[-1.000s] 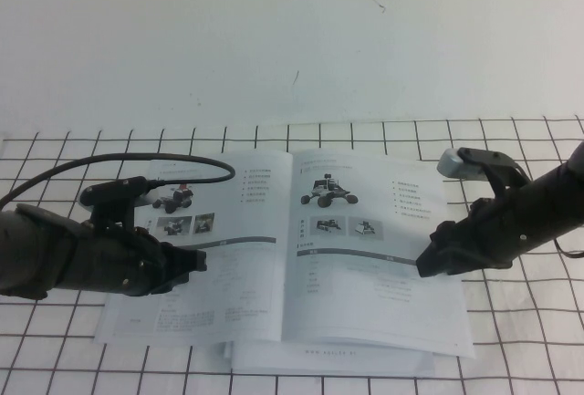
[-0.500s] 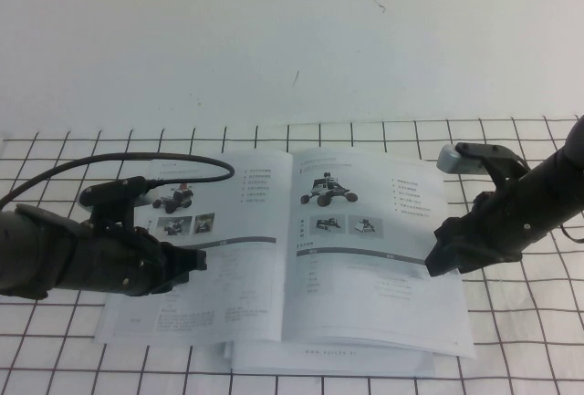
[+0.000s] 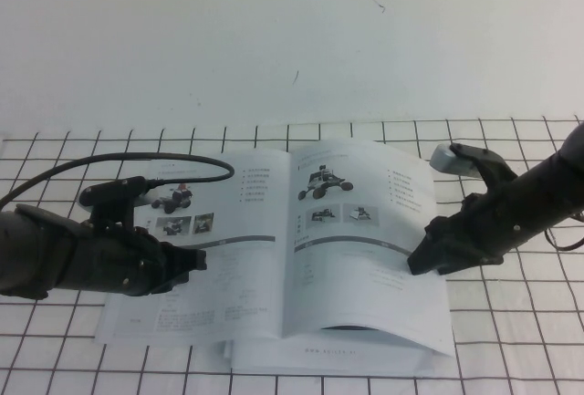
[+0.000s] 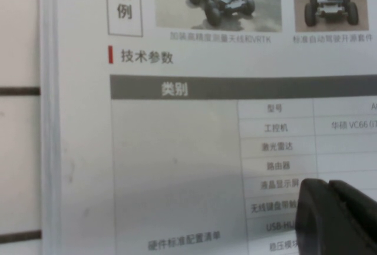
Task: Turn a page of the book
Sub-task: Open the closed book
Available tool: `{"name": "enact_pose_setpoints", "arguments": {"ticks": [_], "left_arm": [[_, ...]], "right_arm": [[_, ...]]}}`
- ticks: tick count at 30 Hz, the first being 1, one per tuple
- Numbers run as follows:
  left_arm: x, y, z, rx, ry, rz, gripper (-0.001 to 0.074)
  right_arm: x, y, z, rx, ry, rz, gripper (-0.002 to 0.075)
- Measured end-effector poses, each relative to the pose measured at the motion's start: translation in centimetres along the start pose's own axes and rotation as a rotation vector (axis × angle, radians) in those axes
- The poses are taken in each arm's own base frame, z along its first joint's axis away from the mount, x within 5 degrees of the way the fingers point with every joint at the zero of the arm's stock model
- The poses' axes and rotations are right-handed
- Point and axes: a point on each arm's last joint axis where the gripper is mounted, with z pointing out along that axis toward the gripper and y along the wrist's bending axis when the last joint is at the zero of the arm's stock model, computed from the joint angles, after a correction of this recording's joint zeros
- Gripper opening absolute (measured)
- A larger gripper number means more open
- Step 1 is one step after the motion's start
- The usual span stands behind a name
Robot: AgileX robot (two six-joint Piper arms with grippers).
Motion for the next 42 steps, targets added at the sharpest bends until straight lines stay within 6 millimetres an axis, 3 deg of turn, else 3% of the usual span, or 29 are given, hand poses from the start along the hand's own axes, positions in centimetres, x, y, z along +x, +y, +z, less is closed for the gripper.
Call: {"name": "enact_pose_setpoints", "arguments": {"ticks": [13,20,24,34,42], "left_arm": [[0.0,0.0,0.0,0.0,-0.001,-0.002,-0.0003],[0.0,0.0,0.0,0.0,-0.001,-0.002,-0.0003],[0.0,0.0,0.0,0.0,-0.001,-0.002,-0.0003],[0.0,0.0,0.0,0.0,-0.001,0.0,-0.0003],[0.0,0.0,0.0,0.0,-0.001,0.001,-0.0003]], "right_arm": [[-0.9,1.3,0.0,-0.147,-0.096,0.02,0.0402],[-2.3,2.1,-3.1,-0.008,-0.029,-0.055,0.0402],[-2.1,1.4,-3.8,0.117,0.039,-0.04,0.0402],[-1.3,-0.7,-1.1,0.145,0.15,0.04,0.0402],[-1.8,0.1,-0.8,0.041,0.097,0.048,0.0402]]}}
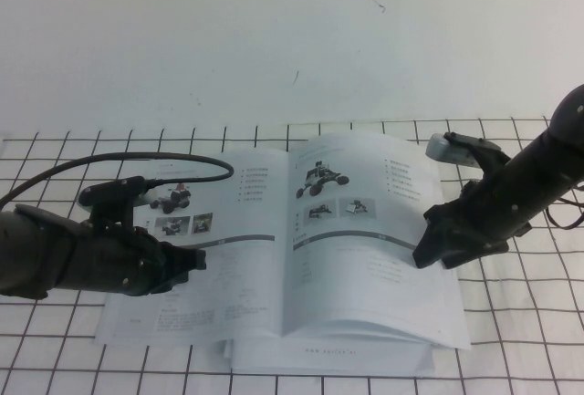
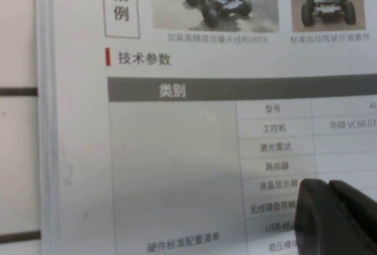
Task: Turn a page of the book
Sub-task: Open the closed book
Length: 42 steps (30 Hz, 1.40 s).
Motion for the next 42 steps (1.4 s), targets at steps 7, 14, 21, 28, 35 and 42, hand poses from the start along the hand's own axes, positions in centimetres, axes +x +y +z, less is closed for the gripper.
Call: {"name": "enact_pose_setpoints", "arguments": {"ticks": [7,14,21,28,35,42], "left_arm": [[0.0,0.0,0.0,0.001,-0.002,-0.008,-0.0003],[0.0,0.0,0.0,0.0,-0.003,-0.009,-0.0003],[-0.1,0.0,0.0,-0.003,-0.006,-0.011,-0.0003],[-0.1,0.0,0.0,-0.003,-0.006,-0.008,-0.0003],[-0.1,0.1,0.0,-0.003,-0.006,-0.008,-0.0003],[-0.1,0.1,0.0,-0.003,-0.006,-0.007,-0.0003]], "right_arm": [[-0.4,0.8,0.0,-0.084,-0.046,-0.01,0.0402],[-1.0,1.8,-0.2,-0.205,-0.113,-0.027,0.0403],[-1.7,3.5,-0.9,-0.398,-0.207,-0.048,0.0403],[-1.8,4.0,-1.1,-0.456,-0.219,-0.043,0.0403],[-1.8,4.1,-1.2,-0.474,-0.213,-0.047,0.0403],[-2.0,4.4,-1.4,-0.508,-0.242,-0.05,0.0403]]}}
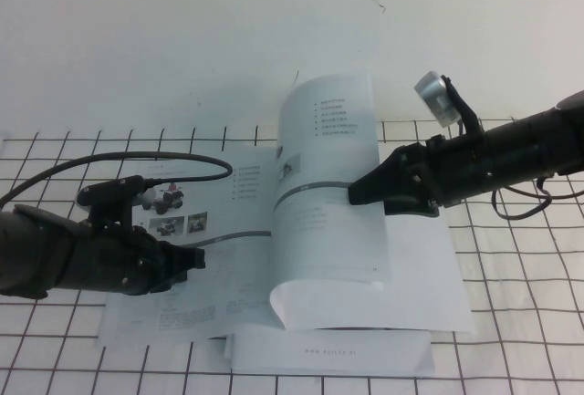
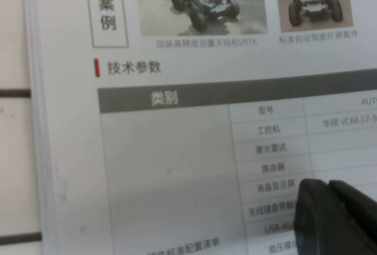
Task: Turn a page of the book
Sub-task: Open the closed book
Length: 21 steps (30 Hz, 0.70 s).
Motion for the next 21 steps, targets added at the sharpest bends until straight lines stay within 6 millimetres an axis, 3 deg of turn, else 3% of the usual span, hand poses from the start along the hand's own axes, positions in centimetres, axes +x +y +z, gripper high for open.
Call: {"name": "enact_pose_setpoints", "arguments": {"ticks": [10,21], "left_arm": [[0.0,0.0,0.0,0.0,0.0,0.0,-0.0003],[0.0,0.0,0.0,0.0,0.0,0.004,-0.0003]], "right_arm": [[-0.3,-0.1,-0.7,-0.033,-0.027,0.015,0.0404],[0.4,-2.7,-5.7,0.154,0.042,0.054,0.0404]]}}
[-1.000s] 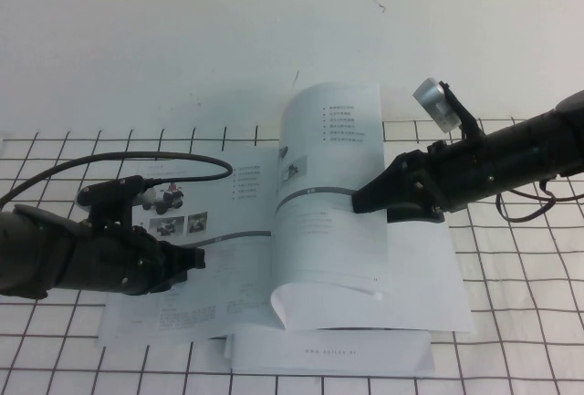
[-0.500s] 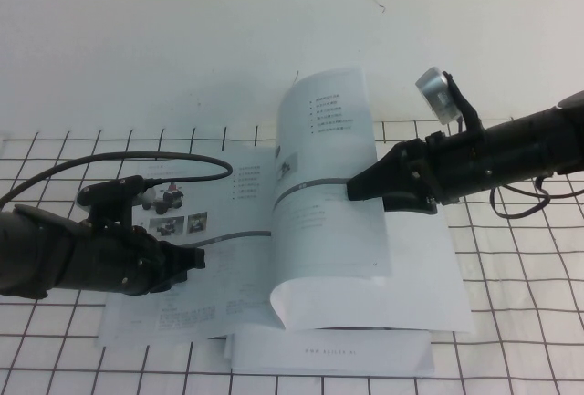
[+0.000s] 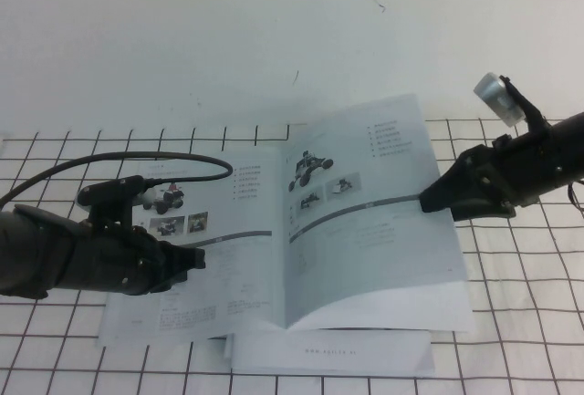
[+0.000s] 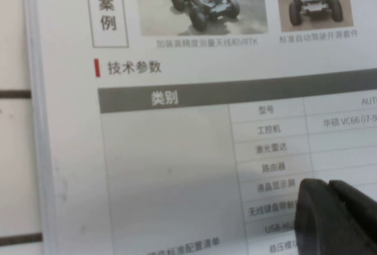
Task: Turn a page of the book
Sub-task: Open the closed book
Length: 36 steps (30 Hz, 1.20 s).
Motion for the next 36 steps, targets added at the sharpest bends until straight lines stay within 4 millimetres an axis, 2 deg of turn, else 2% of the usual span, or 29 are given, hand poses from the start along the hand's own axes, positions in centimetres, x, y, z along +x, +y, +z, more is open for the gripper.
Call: {"name": "enact_pose_setpoints", "arguments": {"ticks": [6,14,23,31,36], "left_arm": [[0.0,0.0,0.1,0.0,0.001,-0.004,-0.0003],[0.0,0.0,0.1,0.0,0.001,-0.007,-0.0003],[0.0,0.0,0.1,-0.002,-0.002,-0.008,-0.0002],[0.0,0.1,0.1,-0.005,-0.003,-0.011,-0.0002],[0.0,0.1,0.1,-0.005,-0.003,-0.01,-0.0002]], "right_arm": [[1.0,-1.0,-0.7,0.154,0.11,-0.036,0.0404],[0.8,-1.7,-0.7,0.214,0.087,-0.04,0.0404],[1.1,-4.0,1.0,0.233,0.118,-0.002,0.0404],[1.3,-3.5,3.7,0.243,0.152,-0.039,0.0404],[1.2,-3.1,4.4,0.249,0.144,-0.055,0.0404]]}}
